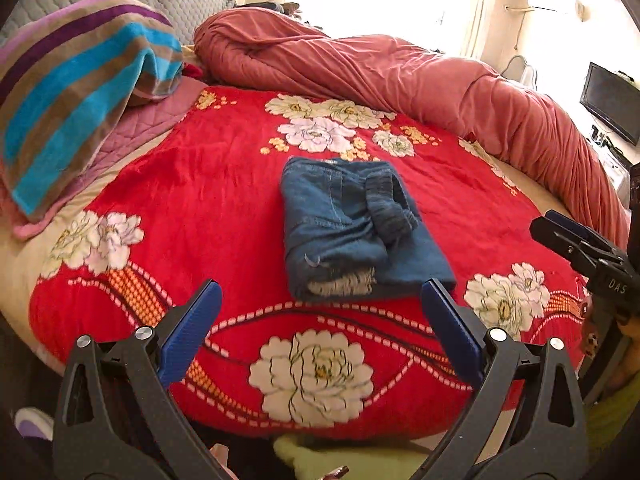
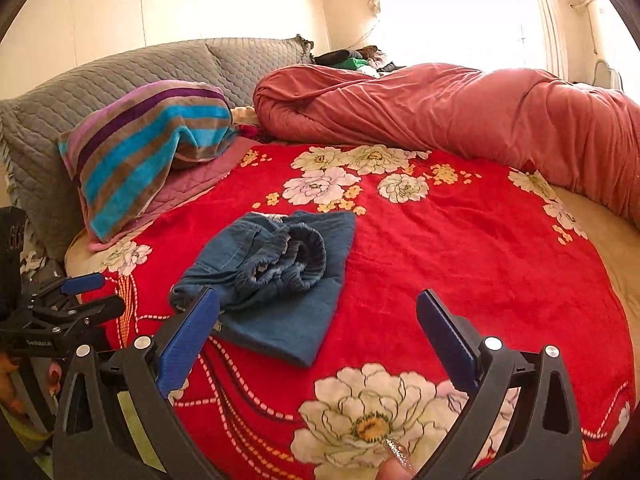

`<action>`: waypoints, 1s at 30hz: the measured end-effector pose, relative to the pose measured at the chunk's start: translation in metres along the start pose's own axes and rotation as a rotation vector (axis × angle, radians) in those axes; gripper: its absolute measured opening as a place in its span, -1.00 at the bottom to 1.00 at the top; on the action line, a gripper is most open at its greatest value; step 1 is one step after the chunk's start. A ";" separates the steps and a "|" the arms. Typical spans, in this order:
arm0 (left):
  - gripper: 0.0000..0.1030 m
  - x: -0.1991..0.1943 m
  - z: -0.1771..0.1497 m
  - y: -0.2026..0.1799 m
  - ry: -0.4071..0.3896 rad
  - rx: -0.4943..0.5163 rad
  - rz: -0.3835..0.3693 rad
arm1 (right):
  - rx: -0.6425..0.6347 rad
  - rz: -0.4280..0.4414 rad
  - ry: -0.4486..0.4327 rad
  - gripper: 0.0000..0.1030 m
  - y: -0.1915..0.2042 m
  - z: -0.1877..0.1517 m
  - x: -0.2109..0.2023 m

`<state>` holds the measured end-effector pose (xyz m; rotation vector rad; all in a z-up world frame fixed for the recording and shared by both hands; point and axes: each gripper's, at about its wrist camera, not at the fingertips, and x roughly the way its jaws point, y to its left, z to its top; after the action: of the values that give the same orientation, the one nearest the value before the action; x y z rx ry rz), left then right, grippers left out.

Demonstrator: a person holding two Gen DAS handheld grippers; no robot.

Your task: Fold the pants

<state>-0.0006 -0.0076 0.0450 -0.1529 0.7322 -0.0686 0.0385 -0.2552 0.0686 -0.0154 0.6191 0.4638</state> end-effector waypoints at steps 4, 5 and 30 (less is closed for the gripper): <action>0.81 0.000 -0.012 0.002 0.024 -0.013 0.001 | 0.009 -0.006 0.021 0.91 0.002 -0.013 -0.001; 0.81 0.001 -0.016 0.002 0.035 -0.009 -0.002 | 0.012 -0.010 0.029 0.91 0.003 -0.017 -0.001; 0.81 0.004 -0.037 0.005 0.076 -0.021 0.029 | 0.022 -0.022 0.131 0.91 0.013 -0.049 0.017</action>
<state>-0.0225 -0.0073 0.0149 -0.1609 0.8106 -0.0392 0.0178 -0.2436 0.0208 -0.0314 0.7517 0.4366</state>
